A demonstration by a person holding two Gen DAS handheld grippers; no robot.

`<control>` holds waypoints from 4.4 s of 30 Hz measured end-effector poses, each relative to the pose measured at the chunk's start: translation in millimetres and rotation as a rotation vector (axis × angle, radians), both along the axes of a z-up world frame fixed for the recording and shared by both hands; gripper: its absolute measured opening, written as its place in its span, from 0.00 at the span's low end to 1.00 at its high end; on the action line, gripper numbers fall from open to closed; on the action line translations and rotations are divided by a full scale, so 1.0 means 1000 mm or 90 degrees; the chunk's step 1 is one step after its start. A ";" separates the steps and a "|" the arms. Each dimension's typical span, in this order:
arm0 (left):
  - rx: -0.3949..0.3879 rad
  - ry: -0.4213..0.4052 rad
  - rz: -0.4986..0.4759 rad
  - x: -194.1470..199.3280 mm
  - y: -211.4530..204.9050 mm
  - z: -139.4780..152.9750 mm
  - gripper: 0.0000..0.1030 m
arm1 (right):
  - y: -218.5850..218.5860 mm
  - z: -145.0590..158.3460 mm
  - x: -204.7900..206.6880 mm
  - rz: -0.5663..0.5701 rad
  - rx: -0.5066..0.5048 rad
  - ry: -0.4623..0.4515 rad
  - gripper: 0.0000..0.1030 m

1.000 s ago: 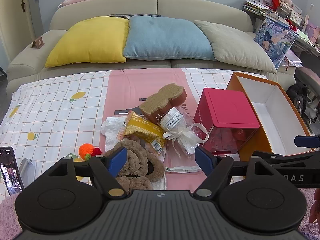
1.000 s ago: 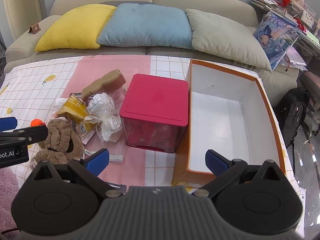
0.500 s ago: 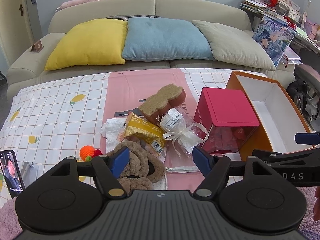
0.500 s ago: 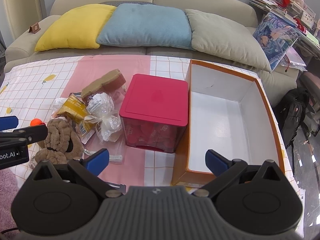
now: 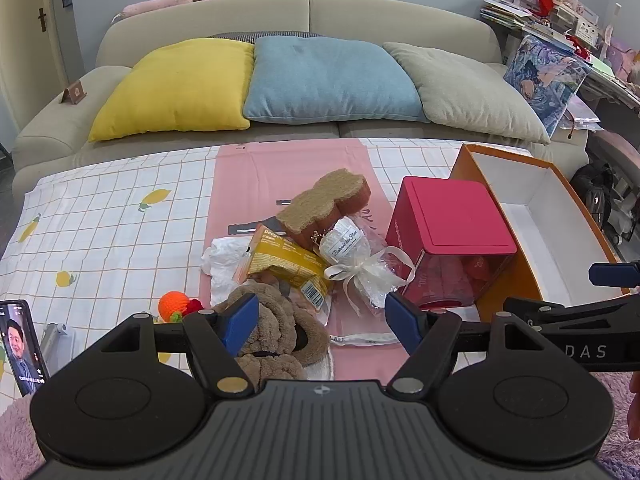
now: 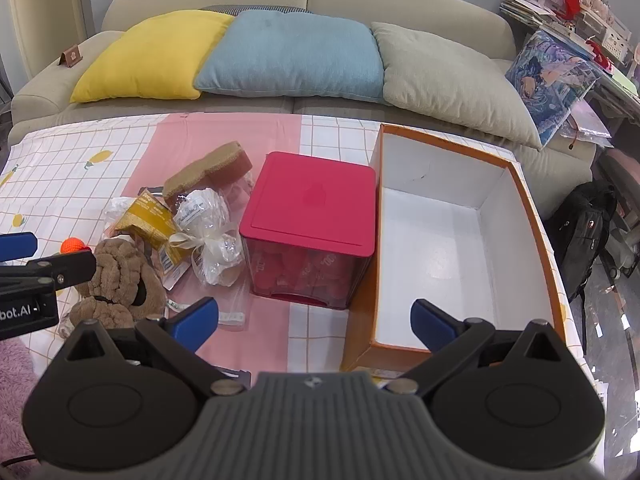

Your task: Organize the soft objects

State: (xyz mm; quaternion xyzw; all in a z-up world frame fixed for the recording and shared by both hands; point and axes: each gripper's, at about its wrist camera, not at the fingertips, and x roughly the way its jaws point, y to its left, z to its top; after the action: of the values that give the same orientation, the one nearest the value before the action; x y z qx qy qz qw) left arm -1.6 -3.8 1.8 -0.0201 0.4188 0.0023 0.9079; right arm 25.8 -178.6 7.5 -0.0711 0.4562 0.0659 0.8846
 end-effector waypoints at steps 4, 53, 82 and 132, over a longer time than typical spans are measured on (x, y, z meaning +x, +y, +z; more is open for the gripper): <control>-0.001 -0.001 -0.002 0.000 -0.001 0.000 0.83 | 0.000 0.000 0.000 0.000 0.000 -0.001 0.97; -0.094 0.073 0.016 -0.006 0.039 -0.032 0.65 | 0.017 -0.029 -0.002 0.085 0.026 0.006 0.95; 0.050 0.132 0.035 0.049 0.038 -0.131 0.59 | 0.052 -0.077 0.024 0.164 0.015 0.072 0.79; 0.011 0.006 0.073 0.082 0.071 -0.045 0.43 | 0.135 -0.107 0.213 0.477 -0.103 0.067 0.50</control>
State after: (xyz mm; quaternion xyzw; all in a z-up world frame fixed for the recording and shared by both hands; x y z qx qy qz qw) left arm 80.5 67.1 -42.9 -0.0361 0.4211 0.0585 0.9044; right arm 238.7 -43.7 -99.1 -0.2991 0.4474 0.3516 0.7660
